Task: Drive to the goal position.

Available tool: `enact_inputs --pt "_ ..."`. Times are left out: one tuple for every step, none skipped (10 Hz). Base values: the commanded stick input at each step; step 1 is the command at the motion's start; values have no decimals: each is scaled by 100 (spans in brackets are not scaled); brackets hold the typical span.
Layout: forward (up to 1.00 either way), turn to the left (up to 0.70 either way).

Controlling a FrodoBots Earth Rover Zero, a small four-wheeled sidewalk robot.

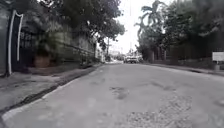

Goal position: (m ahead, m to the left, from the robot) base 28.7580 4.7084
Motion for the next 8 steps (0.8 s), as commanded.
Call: enact_inputs --pt "100 2" --pt "100 2" --pt "100 2" --pt "100 2" --pt "100 2" --pt "100 2" --pt "100 2" --pt "100 2"
